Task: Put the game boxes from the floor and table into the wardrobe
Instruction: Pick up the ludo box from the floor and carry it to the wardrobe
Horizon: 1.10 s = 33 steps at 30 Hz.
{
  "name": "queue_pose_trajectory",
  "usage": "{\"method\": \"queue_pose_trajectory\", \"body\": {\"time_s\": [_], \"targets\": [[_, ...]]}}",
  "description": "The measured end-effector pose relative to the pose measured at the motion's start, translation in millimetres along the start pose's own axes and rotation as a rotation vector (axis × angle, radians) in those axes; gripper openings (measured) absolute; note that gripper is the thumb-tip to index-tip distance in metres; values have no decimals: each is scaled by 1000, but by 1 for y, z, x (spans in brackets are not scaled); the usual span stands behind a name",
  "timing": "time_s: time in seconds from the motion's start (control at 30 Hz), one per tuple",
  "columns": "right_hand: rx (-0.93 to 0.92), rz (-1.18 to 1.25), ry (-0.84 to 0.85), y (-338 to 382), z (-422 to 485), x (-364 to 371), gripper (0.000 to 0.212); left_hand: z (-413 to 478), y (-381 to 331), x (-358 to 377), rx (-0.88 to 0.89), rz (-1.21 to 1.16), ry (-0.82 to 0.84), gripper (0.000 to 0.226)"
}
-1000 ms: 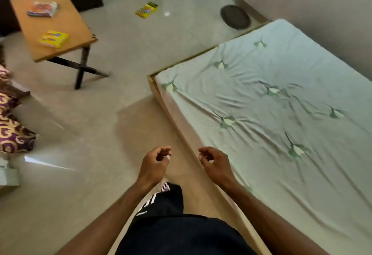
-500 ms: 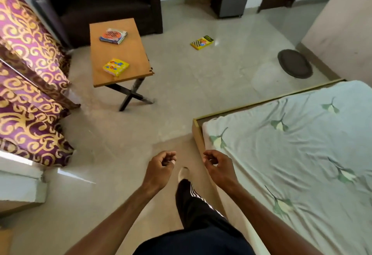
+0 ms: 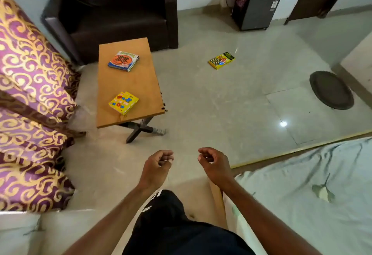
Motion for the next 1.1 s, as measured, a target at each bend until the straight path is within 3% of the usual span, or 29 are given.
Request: {"method": "queue_pose_trajectory", "body": {"time_s": [0.37,0.73,1.1], "targets": [[68,-83,37,56,294,-1,20,321,-109,56,22,-4,128,28],[185,59,-236,81,577,-90,19,605,-244,181,60,69,334,21],[236,18,-186,107,889,-189,18,855,-401,325,7,29,333,20]]}}
Point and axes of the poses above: each hand's wrist, its own z-axis towards the middle knuckle, its own x-axis out of the palm, y = z × x, the point moved 7 cm from there along z, towards the middle knuckle, and after that the axes turned 6 degrees about -y, right-handed, at the moved point
